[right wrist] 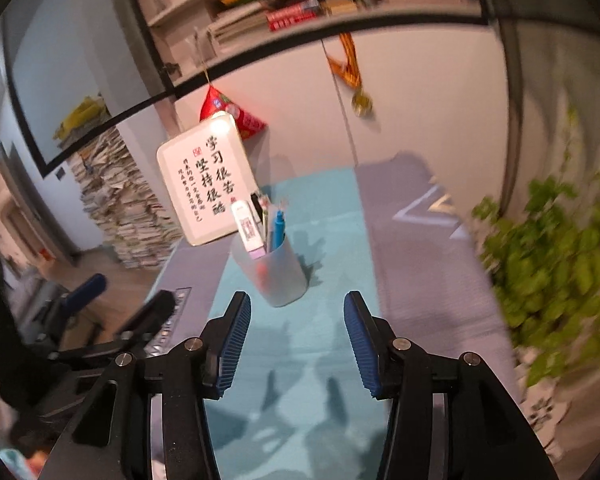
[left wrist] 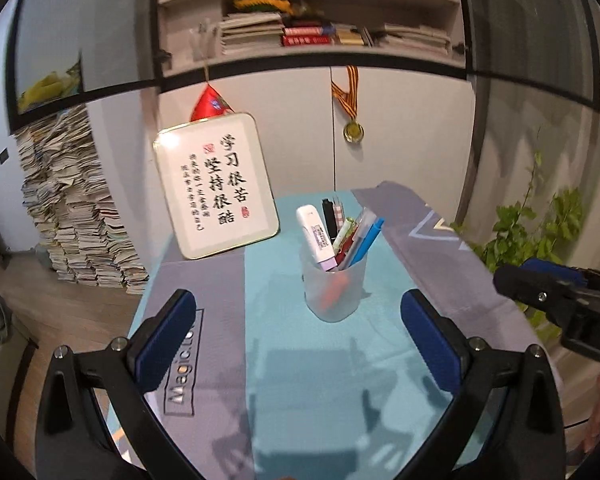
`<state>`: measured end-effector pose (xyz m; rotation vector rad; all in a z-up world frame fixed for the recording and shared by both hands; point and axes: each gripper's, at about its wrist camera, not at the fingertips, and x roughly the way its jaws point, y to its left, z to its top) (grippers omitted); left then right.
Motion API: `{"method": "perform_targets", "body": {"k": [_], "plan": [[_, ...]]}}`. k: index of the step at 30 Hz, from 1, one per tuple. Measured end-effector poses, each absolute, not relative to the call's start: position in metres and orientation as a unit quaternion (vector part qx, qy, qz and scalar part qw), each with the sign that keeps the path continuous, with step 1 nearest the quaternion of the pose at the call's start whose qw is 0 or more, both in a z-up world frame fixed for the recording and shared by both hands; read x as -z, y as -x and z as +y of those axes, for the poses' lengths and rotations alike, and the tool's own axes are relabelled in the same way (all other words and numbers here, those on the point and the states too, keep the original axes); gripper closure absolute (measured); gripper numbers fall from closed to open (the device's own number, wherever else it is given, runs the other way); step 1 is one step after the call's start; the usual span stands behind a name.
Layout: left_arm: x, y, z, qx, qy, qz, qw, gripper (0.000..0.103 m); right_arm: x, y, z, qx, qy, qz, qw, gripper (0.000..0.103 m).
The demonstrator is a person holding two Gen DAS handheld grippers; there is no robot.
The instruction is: Organize stationery
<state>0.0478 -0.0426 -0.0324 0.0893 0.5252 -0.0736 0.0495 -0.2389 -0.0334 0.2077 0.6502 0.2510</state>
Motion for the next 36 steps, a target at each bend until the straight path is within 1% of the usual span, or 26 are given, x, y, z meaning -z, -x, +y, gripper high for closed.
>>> {"method": "perform_targets", "body": {"k": [2, 4, 5, 6, 7, 9, 12, 17, 21, 36], "plan": [[0.025, -0.033, -0.039, 0.036, -0.034, 0.253, 0.966, 0.001, 0.022, -0.029, -0.233, -0.096, -0.071, 0.281, 0.952, 0.053], [0.018, -0.022, -0.035, 0.034, -0.028, 0.246, 0.968, 0.001, 0.010, -0.008, -0.225, -0.071, -0.038, 0.238, 0.968, 0.044], [0.015, -0.016, -0.034, 0.033, -0.025, 0.241, 0.970, 0.001, 0.002, 0.006, -0.221, -0.059, -0.023, 0.209, 0.976, 0.028], [0.012, -0.011, -0.033, 0.033, -0.024, 0.236, 0.971, 0.001, -0.005, 0.021, -0.217, -0.052, -0.014, 0.178, 0.983, 0.016], [0.009, -0.006, -0.032, 0.030, -0.023, 0.231, 0.972, 0.001, -0.010, 0.032, -0.216, -0.052, -0.010, 0.153, 0.987, 0.014], [0.004, 0.003, -0.031, 0.020, -0.024, 0.223, 0.974, 0.001, -0.020, 0.051, -0.214, -0.060, -0.006, 0.119, 0.991, 0.013], [-0.005, 0.016, -0.030, 0.018, -0.023, 0.213, 0.977, 0.001, -0.030, 0.063, -0.214, -0.062, -0.012, 0.107, 0.992, 0.013], [-0.017, 0.038, -0.027, 0.022, -0.015, 0.186, 0.982, 0.001, -0.035, 0.075, -0.218, -0.067, -0.034, 0.113, 0.991, 0.013], [-0.021, 0.046, -0.027, 0.024, -0.012, 0.180, 0.983, 0.001, -0.035, 0.079, -0.222, -0.066, -0.045, 0.125, 0.989, 0.013], [-0.025, 0.058, -0.035, 0.033, -0.027, 0.163, 0.986, 0.001, -0.036, 0.091, -0.229, -0.065, -0.052, 0.124, 0.989, 0.013]]}}
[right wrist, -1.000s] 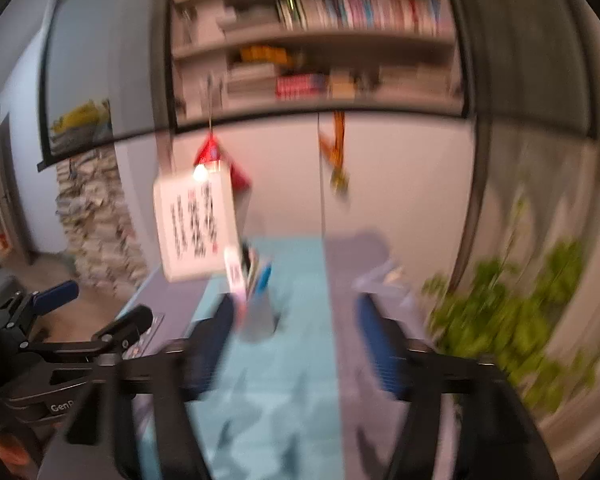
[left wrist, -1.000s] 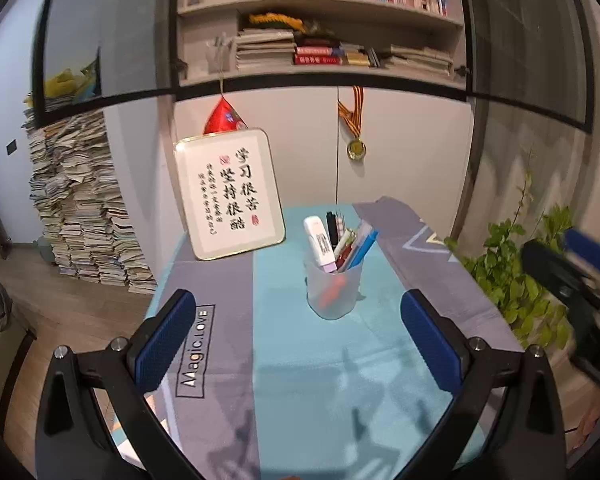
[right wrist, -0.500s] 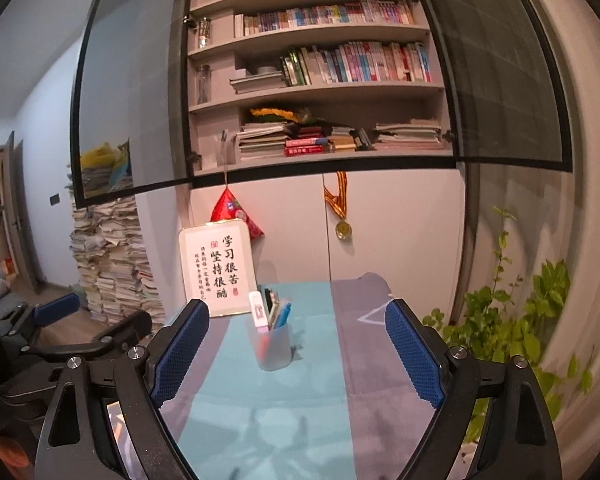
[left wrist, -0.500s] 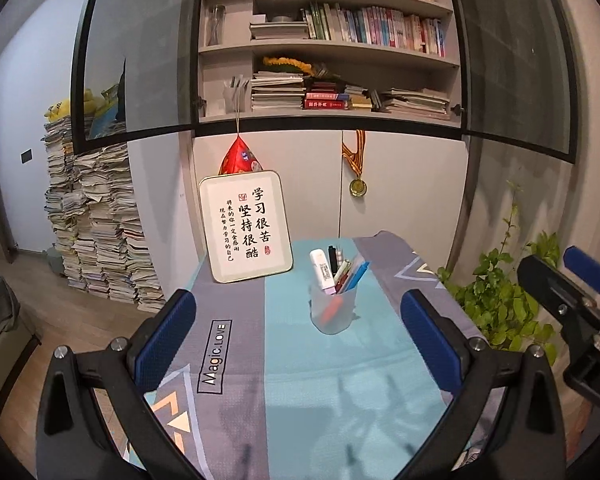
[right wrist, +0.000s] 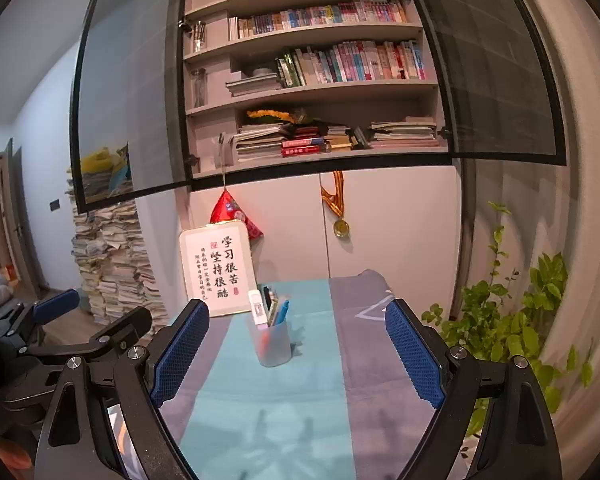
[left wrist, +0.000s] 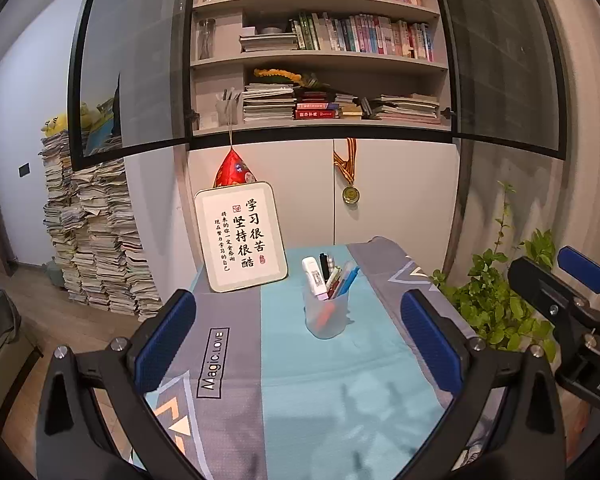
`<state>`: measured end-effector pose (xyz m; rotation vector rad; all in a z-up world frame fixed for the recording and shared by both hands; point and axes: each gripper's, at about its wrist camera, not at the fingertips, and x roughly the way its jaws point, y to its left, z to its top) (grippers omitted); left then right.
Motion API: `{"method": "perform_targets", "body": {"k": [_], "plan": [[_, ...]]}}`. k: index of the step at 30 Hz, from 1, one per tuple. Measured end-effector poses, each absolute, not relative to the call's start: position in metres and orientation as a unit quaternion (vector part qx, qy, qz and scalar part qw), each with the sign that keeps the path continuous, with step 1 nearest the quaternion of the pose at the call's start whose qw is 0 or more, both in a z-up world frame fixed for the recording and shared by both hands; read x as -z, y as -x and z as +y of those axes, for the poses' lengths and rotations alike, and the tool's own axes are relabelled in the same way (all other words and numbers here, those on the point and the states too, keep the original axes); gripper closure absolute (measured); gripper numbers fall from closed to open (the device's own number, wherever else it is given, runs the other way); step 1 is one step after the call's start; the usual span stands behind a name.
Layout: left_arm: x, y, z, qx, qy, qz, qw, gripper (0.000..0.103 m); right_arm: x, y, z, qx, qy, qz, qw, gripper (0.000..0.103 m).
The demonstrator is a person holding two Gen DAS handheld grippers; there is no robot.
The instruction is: Organize stationery
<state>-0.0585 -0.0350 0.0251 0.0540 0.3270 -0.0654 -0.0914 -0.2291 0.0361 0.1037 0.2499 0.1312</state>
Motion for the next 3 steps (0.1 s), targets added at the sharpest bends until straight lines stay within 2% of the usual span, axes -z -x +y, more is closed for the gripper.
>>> {"method": "perform_targets", "body": {"k": [3], "plan": [[-0.0246, 0.0577, -0.0357, 0.035, -0.026, 0.165, 0.985, 0.001, -0.0358, 0.0928, -0.2305, -0.065, -0.052, 0.126, 0.989, 0.013]]}}
